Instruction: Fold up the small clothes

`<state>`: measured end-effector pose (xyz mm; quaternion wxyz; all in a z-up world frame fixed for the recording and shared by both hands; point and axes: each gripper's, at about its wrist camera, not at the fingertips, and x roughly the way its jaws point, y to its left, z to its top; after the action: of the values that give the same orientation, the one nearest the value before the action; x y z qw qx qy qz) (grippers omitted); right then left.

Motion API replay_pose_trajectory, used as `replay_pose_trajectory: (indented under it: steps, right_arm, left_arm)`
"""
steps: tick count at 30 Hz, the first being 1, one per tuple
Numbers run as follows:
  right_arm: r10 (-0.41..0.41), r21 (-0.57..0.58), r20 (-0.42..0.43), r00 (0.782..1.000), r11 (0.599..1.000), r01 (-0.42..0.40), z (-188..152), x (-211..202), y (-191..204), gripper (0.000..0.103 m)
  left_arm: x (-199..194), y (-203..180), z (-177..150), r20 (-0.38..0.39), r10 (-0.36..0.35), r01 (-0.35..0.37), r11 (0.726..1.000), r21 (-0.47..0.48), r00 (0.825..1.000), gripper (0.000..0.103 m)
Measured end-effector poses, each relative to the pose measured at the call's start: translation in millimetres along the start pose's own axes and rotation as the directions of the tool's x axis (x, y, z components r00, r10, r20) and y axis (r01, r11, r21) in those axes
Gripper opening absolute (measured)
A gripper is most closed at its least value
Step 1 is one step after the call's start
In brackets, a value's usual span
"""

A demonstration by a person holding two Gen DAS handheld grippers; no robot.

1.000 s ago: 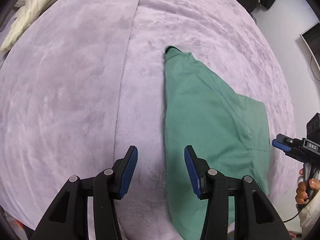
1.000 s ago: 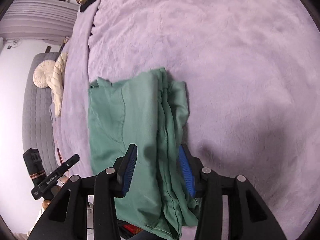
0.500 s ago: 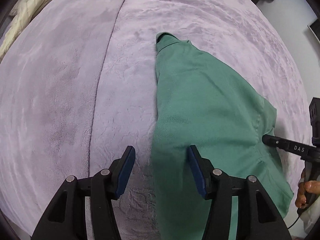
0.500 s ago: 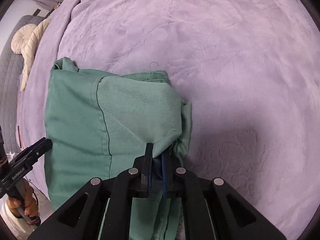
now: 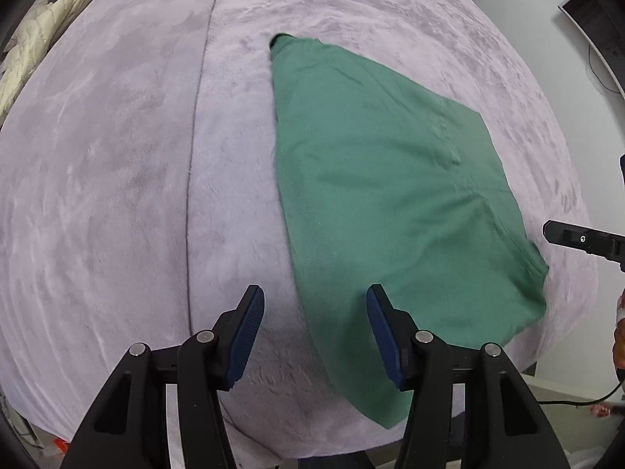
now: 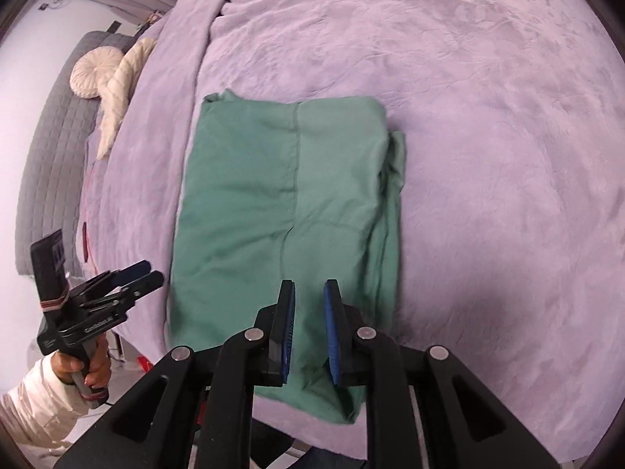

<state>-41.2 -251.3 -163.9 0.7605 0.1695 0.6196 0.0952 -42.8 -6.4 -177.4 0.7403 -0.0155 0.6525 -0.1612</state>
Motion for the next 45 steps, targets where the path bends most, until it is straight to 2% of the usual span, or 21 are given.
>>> replay_pose_trajectory:
  steps: [2,4,7,8,9,12,14,18,20,26,31,32,34,35,36,37,38,45]
  right_arm:
    - [0.008,-0.037,-0.017,1.000,0.999,-0.009,-13,5,19,0.018]
    - [-0.022,-0.090,-0.053,0.998,0.996,0.018,-27,17,33,0.018]
    - [-0.155,-0.121,-0.096,0.983,0.982,0.143,-43,39,25,0.017]
    - [-0.181,-0.108,-0.111,0.977,0.980,0.169,-47,48,16,0.008]
    - [-0.186,-0.085,-0.129,0.974,0.981,0.176,-50,56,5,0.002]
    - [-0.153,-0.001,-0.151,0.977,0.988,0.155,-58,71,-23,0.000]
    - [-0.139,0.024,-0.141,0.980,0.989,0.143,-60,69,-27,0.000]
    - [-0.150,0.026,-0.145,0.978,0.988,0.155,-60,61,-25,0.000]
    - [-0.138,0.041,-0.146,0.980,0.988,0.145,-58,55,-21,0.003]
    - [-0.115,0.071,-0.130,0.985,0.990,0.125,-64,35,-16,0.004]
    - [-0.119,0.088,-0.108,0.987,0.988,0.128,-66,19,-11,0.006]
    - [-0.125,0.082,-0.108,0.986,0.988,0.134,-66,18,-10,0.011]
    - [-0.144,0.069,-0.102,0.984,0.986,0.152,-62,20,-5,0.038]
    - [-0.149,0.064,-0.094,0.984,0.986,0.155,-61,18,-3,0.062]
    - [-0.152,0.058,-0.085,0.985,0.986,0.158,-59,16,1,0.070]
    - [-0.157,0.048,-0.077,0.985,0.986,0.161,-59,15,7,0.070]
    - [-0.160,0.040,-0.074,0.984,0.986,0.163,-60,16,14,0.070]
    - [-0.178,0.023,-0.079,0.981,0.983,0.180,-55,13,19,0.070]
  left_arm:
    - [12,-9,-16,-0.041,0.003,-0.002,1.000,0.023,0.999,0.056]
    - [19,-13,-28,-0.039,0.022,-0.020,0.999,0.040,0.999,0.057]
    - [22,-10,-37,-0.007,0.031,-0.031,0.999,0.029,0.999,0.062]
    - [22,-8,-37,-0.002,0.037,-0.037,0.999,0.018,0.999,0.070]
    - [22,-6,-37,-0.004,0.030,-0.030,1.000,0.006,1.000,0.071]
    - [19,-6,-38,-0.012,0.021,-0.021,1.000,-0.002,1.000,0.071]
    - [14,-8,-38,-0.010,0.034,-0.034,0.999,0.003,0.999,0.071]
    - [3,-7,-36,-0.011,0.062,-0.063,0.998,-0.004,0.998,0.071]
    - [-6,-6,-34,0.004,0.080,-0.080,0.997,-0.010,0.997,0.071]
    - [-29,1,-26,0.063,0.112,-0.109,0.993,-0.043,0.992,0.071]
    - [-31,-4,-23,0.051,0.133,-0.131,0.990,-0.049,0.990,0.071]
    - [-33,-5,-23,0.056,0.133,-0.131,0.990,-0.052,0.989,0.071]
    - [-34,-9,-23,0.056,0.135,-0.132,0.990,-0.050,0.989,0.071]
    - [-34,-9,-23,0.054,0.140,-0.138,0.989,-0.044,0.989,0.071]
    - [-34,-10,-23,0.053,0.151,-0.149,0.988,-0.035,0.987,0.074]
    - [-35,-11,-23,0.056,0.165,-0.164,0.986,-0.030,0.985,0.081]
    - [-35,-11,-23,0.062,0.176,-0.174,0.984,-0.027,0.982,0.092]
    - [-36,-13,-27,0.051,0.159,-0.158,0.987,-0.029,0.986,0.094]
